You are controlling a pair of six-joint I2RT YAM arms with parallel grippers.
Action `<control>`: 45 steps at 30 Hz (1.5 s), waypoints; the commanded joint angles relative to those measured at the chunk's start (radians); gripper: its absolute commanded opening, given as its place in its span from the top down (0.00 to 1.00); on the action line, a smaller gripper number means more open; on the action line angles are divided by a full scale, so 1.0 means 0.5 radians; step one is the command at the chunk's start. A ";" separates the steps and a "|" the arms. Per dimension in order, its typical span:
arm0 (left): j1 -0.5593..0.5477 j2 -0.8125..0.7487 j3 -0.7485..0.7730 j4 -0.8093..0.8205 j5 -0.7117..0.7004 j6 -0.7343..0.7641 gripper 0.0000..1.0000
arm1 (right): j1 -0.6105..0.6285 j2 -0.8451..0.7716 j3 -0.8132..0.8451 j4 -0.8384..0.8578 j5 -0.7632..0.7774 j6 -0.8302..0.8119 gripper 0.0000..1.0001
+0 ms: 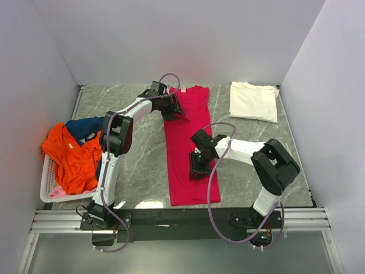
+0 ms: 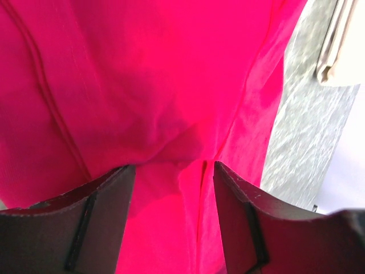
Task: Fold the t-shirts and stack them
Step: Fold the tshirt
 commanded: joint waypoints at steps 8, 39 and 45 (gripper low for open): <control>0.013 0.035 0.234 0.031 -0.140 0.056 0.33 | 0.029 0.048 0.179 0.016 0.048 -0.042 0.54; -0.790 -2.238 -2.303 0.025 -0.888 -0.711 0.30 | 0.029 -1.235 -0.756 -0.457 0.340 0.157 0.48; -0.873 -2.346 -2.392 -0.171 -0.928 -0.720 0.29 | 0.032 -1.336 -0.888 -0.291 0.309 0.225 0.48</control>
